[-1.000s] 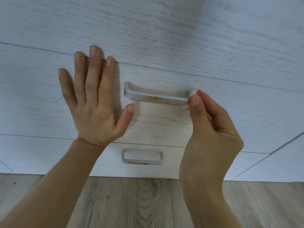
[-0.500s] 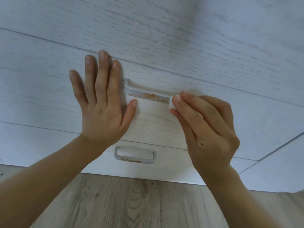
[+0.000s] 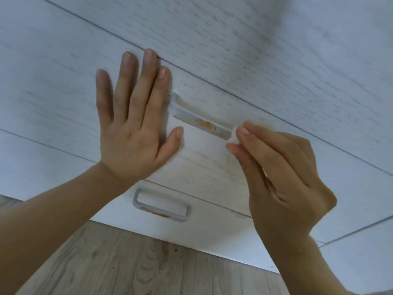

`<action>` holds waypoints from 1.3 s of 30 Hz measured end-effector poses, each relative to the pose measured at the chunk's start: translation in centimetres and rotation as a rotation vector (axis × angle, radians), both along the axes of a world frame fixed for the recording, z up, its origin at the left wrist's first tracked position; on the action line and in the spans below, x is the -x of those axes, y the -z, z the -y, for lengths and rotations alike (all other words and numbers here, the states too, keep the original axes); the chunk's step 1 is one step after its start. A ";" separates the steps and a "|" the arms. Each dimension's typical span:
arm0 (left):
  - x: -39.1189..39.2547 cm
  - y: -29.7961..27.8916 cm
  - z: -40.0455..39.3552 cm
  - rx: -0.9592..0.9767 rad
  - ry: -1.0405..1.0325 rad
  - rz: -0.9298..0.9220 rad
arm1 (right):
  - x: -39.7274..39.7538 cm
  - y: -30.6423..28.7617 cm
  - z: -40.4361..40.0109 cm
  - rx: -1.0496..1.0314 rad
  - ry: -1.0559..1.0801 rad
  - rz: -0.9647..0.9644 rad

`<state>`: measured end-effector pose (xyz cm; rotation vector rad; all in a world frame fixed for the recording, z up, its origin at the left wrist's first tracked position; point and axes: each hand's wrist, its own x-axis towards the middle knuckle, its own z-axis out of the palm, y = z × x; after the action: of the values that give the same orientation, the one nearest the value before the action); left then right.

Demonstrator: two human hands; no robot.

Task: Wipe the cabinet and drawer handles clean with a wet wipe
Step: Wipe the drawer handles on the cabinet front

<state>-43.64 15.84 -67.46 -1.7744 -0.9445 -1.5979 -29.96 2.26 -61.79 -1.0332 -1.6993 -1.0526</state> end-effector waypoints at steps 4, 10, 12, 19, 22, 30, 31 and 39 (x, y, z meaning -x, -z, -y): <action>0.0 0.1 0.0 -0.016 -0.016 0.015 | -0.7 -0.2 -0.3 0.022 0.015 0.053; 0.0 0.0 0.0 -0.012 -0.020 0.027 | -0.3 0.1 -1.0 -0.040 0.021 0.116; 0.0 0.1 0.0 -0.010 -0.017 0.028 | -0.1 0.2 -1.0 -0.050 0.034 0.118; -0.2 0.1 -0.2 -0.011 -0.025 0.022 | 1.1 0.2 -1.5 -0.038 -0.003 0.077; -0.1 0.1 -0.1 -0.003 -0.022 0.019 | 0.6 0.2 -0.9 -0.010 -0.033 0.007; -0.1 0.3 -0.2 -0.002 -0.021 0.012 | 0.5 -0.4 -0.9 0.034 -0.015 0.081; -0.2 0.3 -0.2 -0.001 -0.010 0.011 | 0.4 -0.4 -0.9 0.035 -0.010 0.090; -0.3 0.3 -0.3 -0.002 -0.009 0.024 | 1.6 -0.2 -1.5 0.020 -0.011 0.045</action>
<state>-43.39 16.19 -67.77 -1.7504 -0.9605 -1.6173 -31.52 3.77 -61.61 -1.0190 -1.7528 -1.0608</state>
